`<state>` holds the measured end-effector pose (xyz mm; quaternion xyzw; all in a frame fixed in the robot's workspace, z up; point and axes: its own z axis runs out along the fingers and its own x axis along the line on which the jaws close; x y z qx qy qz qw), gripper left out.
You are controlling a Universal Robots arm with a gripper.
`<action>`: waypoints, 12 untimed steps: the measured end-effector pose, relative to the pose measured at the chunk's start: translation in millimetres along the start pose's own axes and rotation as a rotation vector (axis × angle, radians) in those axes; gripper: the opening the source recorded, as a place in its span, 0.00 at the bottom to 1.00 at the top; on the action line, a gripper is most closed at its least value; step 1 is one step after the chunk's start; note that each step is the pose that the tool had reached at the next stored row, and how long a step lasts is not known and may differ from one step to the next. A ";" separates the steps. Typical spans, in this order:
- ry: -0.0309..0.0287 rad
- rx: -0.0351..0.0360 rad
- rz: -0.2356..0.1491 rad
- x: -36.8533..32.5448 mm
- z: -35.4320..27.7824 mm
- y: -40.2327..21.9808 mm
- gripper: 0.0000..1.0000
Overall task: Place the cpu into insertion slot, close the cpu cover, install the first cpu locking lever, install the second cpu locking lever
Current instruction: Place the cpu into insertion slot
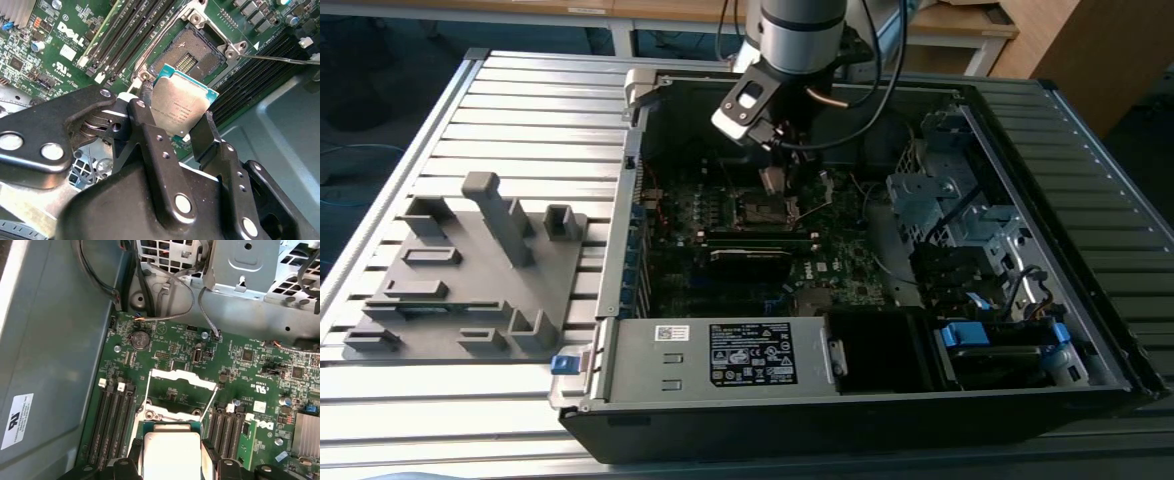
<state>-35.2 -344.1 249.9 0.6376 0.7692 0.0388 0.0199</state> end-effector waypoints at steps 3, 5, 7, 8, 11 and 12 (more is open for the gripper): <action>-0.0010 -0.0003 0.012 0.0 1.6 -0.4 0.54; -0.0019 -0.0005 0.023 0.1 2.6 -0.7 0.54; -0.0029 -0.0007 0.035 0.1 3.6 -1.1 0.54; -0.0034 -0.0008 0.040 0.1 4.1 -1.3 0.54; -0.0046 -0.0008 0.051 0.1 4.6 -1.7 0.54; -0.0046 -0.0008 0.051 0.1 4.6 -1.7 0.54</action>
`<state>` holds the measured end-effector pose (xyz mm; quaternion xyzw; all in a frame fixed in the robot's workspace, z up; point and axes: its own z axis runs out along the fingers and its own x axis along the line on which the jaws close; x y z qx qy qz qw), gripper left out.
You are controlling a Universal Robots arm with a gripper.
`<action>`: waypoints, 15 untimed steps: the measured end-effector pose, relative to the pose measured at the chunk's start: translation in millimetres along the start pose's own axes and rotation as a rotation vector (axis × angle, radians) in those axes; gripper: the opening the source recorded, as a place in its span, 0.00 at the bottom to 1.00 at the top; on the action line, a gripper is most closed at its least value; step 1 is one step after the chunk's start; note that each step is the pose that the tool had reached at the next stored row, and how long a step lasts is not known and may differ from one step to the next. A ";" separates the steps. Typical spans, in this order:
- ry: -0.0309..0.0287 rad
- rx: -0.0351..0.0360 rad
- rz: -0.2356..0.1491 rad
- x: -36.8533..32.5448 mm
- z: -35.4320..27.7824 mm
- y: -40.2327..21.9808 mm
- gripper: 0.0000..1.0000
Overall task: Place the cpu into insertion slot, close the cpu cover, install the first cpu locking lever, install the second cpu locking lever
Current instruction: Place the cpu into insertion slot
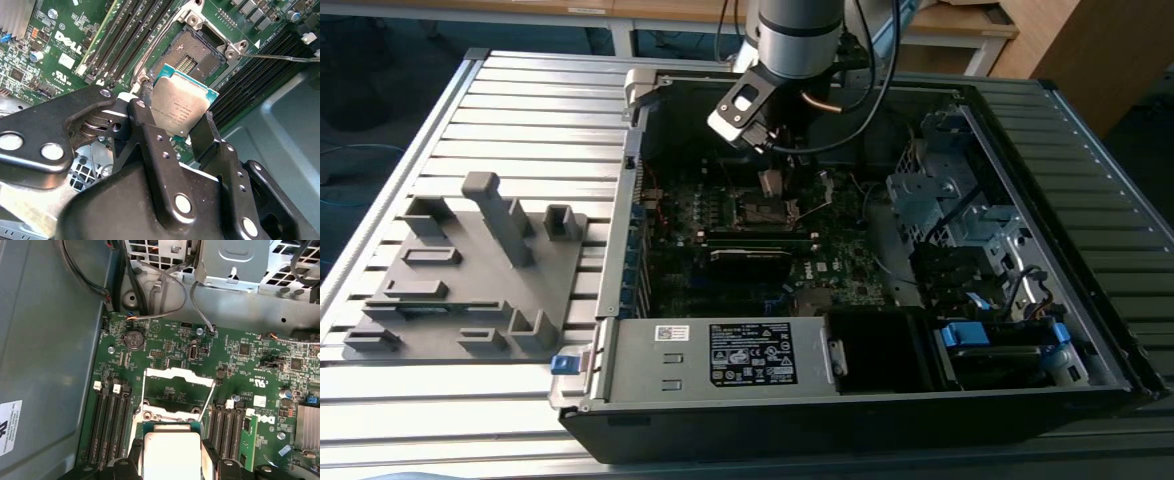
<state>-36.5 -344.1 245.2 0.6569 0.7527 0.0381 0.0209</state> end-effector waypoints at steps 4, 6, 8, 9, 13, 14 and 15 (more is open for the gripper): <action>0.0003 -0.0002 0.000 0.1 0.2 0.0 0.54; 0.0003 -0.0002 0.000 0.0 0.2 0.0 0.54; 0.0003 -0.0003 0.000 0.1 0.4 0.0 0.54; 0.0005 -0.0004 0.001 0.1 0.7 0.0 0.54; 0.0000 -0.0004 0.005 0.0 2.3 -0.2 0.54; -0.0003 -0.0004 0.007 0.0 2.8 -0.2 0.54; -0.0006 -0.0004 0.010 0.0 3.2 -0.3 0.54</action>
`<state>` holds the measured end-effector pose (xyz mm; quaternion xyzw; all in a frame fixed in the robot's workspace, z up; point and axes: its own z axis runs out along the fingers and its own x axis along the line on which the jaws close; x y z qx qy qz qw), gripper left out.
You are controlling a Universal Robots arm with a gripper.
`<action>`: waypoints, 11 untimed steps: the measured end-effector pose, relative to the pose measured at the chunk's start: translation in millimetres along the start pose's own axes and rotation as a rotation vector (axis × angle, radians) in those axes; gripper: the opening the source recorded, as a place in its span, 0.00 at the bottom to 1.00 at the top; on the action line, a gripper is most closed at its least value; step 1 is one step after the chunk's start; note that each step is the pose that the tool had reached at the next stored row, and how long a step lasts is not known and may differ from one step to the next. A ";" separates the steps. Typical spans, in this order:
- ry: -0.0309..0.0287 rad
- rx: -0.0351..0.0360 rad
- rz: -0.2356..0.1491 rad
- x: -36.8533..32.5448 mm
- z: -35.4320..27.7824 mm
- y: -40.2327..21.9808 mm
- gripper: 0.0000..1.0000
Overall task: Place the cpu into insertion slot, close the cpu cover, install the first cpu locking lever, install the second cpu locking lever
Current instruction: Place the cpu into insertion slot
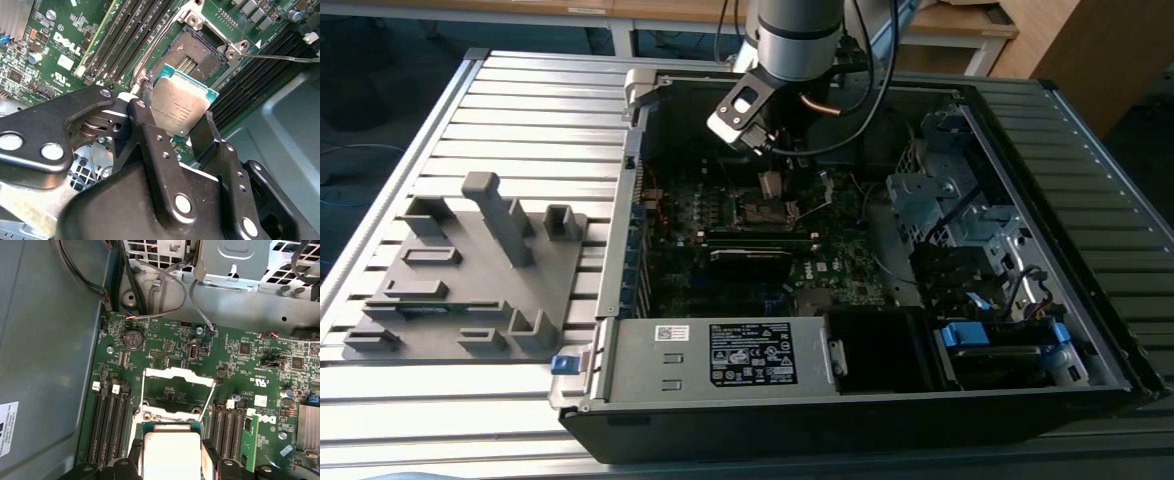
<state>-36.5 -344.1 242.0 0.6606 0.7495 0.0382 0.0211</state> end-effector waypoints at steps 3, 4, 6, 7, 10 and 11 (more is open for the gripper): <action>-0.0007 -0.0002 0.009 0.0 1.3 -0.2 0.54; -0.0009 -0.0003 0.012 0.0 1.8 -0.2 0.54; -0.0015 -0.0003 0.018 0.0 2.8 -0.4 0.54; -0.0017 -0.0005 0.021 0.0 3.5 -0.4 0.54; -0.0026 -0.0006 0.031 -0.1 5.1 -0.7 0.54; -0.0029 -0.0006 0.034 -0.1 5.5 -0.7 0.54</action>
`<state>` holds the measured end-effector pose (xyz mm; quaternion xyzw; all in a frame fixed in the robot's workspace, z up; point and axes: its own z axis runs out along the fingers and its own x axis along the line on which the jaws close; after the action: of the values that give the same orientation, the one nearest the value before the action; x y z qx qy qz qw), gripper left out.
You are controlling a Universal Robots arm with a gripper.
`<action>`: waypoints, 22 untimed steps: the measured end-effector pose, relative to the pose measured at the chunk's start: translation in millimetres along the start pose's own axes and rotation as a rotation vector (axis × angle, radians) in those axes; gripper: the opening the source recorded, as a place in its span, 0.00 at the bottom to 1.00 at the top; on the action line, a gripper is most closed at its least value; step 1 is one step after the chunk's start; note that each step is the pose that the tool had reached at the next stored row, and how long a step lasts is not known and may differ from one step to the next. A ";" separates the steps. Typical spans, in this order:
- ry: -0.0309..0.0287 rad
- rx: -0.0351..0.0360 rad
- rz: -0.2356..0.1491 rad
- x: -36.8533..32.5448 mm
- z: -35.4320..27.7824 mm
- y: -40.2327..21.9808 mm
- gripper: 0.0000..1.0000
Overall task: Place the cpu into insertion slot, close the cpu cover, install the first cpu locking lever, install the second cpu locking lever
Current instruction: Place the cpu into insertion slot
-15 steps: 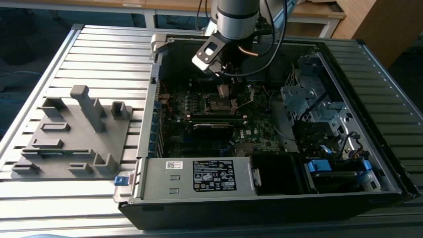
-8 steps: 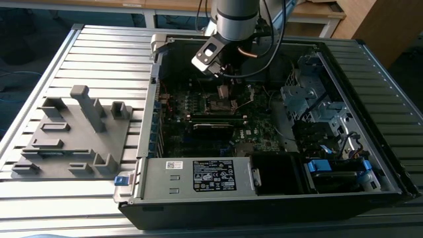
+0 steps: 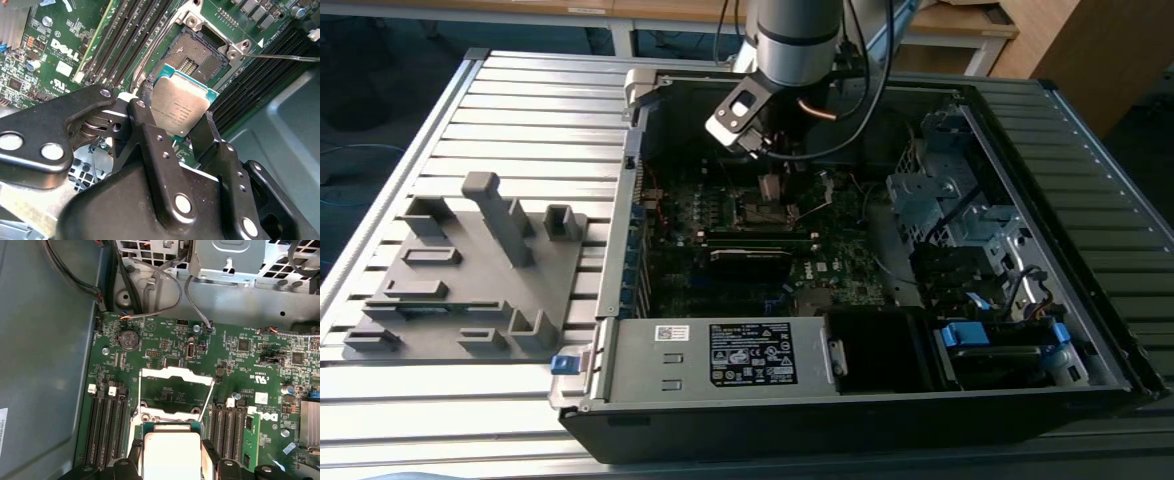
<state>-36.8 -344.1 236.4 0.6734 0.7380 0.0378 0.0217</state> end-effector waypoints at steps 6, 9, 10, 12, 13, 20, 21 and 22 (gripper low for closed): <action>-0.0018 -0.0001 0.018 -0.1 1.8 -0.2 0.54; -0.0016 -0.0004 0.018 0.0 1.9 -0.2 0.54; -0.0016 -0.0003 0.018 0.0 2.0 -0.2 0.54; -0.0012 -0.0006 0.018 0.0 2.8 -0.3 0.54; -0.0014 -0.0005 0.018 0.0 3.2 -0.3 0.54; -0.0017 -0.0003 0.018 -0.1 4.9 -0.5 0.54; -0.0016 -0.0004 0.018 -0.1 5.1 -0.5 0.54; -0.0016 -0.0003 0.018 -0.1 5.2 -0.5 0.54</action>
<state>-36.8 -344.1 231.2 0.6802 0.7317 0.0376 0.0221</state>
